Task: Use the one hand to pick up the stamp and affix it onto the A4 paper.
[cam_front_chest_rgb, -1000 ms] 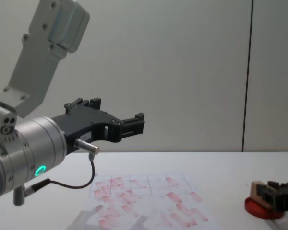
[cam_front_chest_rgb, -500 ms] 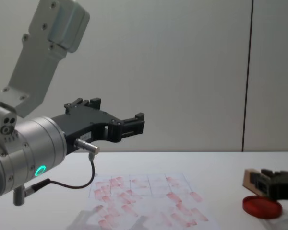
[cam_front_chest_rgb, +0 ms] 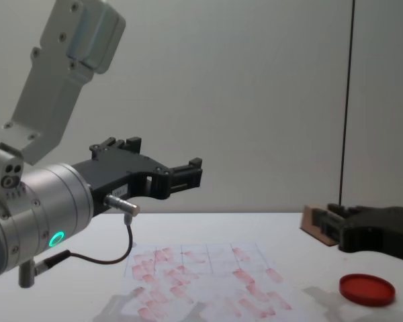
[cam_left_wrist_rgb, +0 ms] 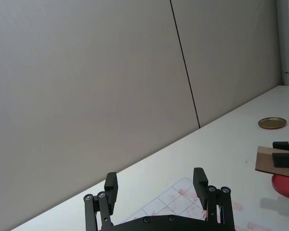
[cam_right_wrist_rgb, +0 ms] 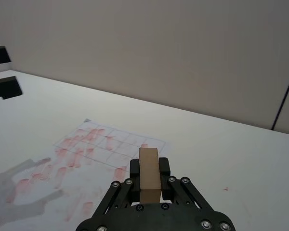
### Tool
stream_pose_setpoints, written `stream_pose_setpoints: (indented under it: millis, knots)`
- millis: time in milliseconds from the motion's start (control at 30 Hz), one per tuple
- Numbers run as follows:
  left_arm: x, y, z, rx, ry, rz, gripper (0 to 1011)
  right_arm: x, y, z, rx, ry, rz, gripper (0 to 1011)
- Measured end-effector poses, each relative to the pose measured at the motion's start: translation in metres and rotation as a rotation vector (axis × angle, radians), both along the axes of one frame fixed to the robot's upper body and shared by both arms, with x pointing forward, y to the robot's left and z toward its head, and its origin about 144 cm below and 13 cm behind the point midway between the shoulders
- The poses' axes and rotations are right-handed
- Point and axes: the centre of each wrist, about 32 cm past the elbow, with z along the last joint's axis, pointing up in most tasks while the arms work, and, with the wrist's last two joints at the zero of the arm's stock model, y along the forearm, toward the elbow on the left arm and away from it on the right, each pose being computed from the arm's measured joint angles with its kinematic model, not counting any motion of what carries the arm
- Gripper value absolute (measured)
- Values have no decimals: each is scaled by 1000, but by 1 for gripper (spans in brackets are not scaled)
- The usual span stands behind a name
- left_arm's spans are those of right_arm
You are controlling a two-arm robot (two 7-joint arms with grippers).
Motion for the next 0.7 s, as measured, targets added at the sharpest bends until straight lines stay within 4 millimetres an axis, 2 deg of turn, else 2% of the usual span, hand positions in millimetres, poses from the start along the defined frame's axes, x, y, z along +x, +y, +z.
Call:
stream_pose_setpoints:
  millis: [267, 700]
  knots:
    - [0, 0, 0, 0, 0, 0, 993, -5, 13, 0, -3, 15, 56, 218]
    - [0, 0, 0, 0, 0, 0, 993, -16, 28, -13, -24, 64, 116, 218]
